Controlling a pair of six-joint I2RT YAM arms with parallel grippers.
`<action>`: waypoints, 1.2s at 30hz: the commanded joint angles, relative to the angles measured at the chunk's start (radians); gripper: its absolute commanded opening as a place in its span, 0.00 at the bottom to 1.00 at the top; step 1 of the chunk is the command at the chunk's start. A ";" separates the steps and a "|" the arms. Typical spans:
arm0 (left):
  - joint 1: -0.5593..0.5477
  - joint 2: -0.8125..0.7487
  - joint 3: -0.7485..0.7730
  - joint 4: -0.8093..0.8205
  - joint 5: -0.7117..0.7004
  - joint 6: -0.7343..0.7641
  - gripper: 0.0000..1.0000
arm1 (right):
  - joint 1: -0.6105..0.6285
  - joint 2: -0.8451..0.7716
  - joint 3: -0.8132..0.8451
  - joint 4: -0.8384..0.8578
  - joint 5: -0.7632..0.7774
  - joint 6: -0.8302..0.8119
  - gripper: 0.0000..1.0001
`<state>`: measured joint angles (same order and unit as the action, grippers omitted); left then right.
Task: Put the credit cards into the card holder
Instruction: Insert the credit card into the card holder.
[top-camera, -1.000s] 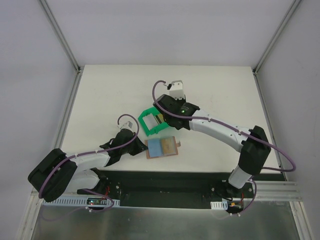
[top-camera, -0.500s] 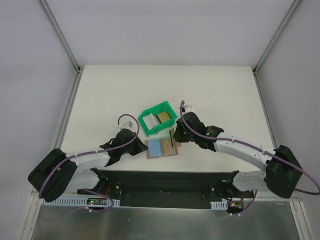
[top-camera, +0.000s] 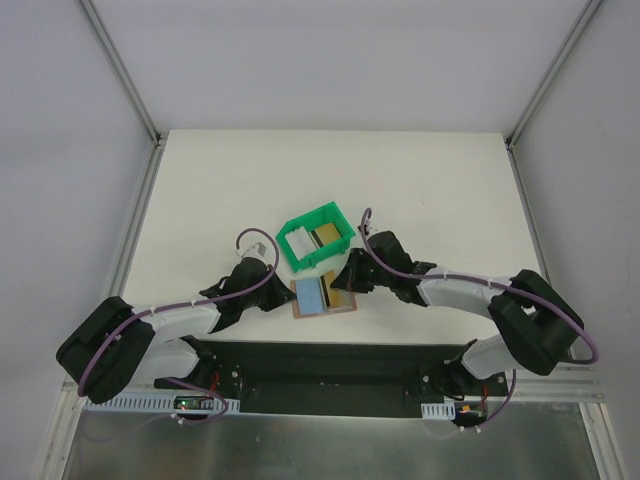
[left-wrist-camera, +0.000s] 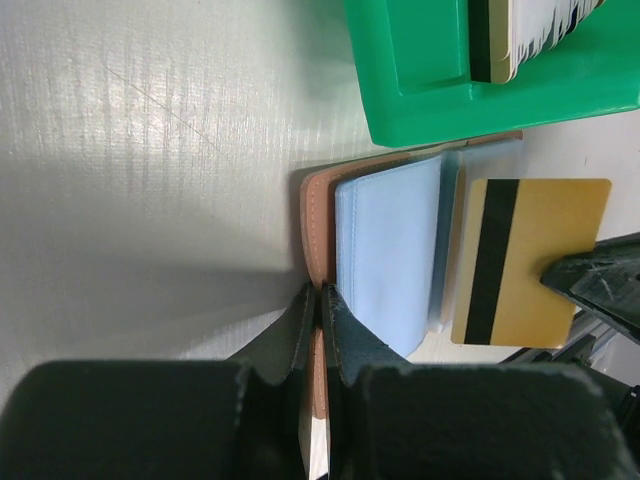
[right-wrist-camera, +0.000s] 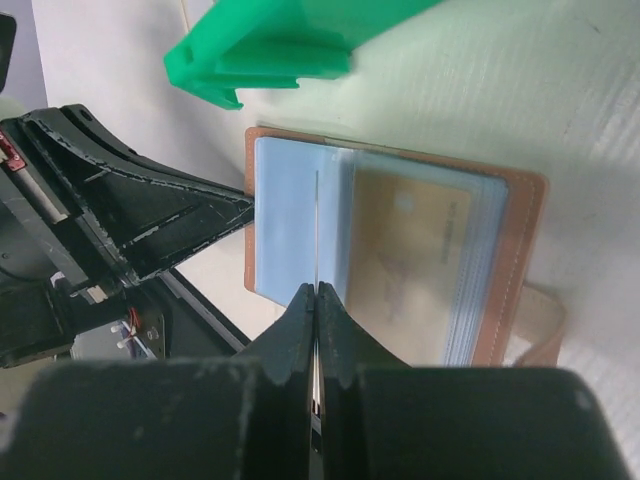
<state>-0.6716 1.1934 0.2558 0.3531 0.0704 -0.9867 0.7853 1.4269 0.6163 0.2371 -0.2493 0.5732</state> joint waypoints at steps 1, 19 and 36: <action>0.012 0.023 -0.009 -0.063 0.009 0.028 0.00 | -0.030 0.064 -0.015 0.154 -0.096 0.024 0.00; 0.012 0.032 -0.010 -0.060 0.005 0.022 0.00 | -0.066 0.204 -0.099 0.334 -0.143 0.077 0.01; 0.012 0.028 -0.018 -0.049 0.006 0.016 0.00 | -0.052 0.267 -0.167 0.478 -0.067 0.163 0.00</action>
<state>-0.6655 1.2045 0.2558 0.3637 0.0776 -0.9871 0.7227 1.6531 0.4644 0.7040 -0.3775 0.7303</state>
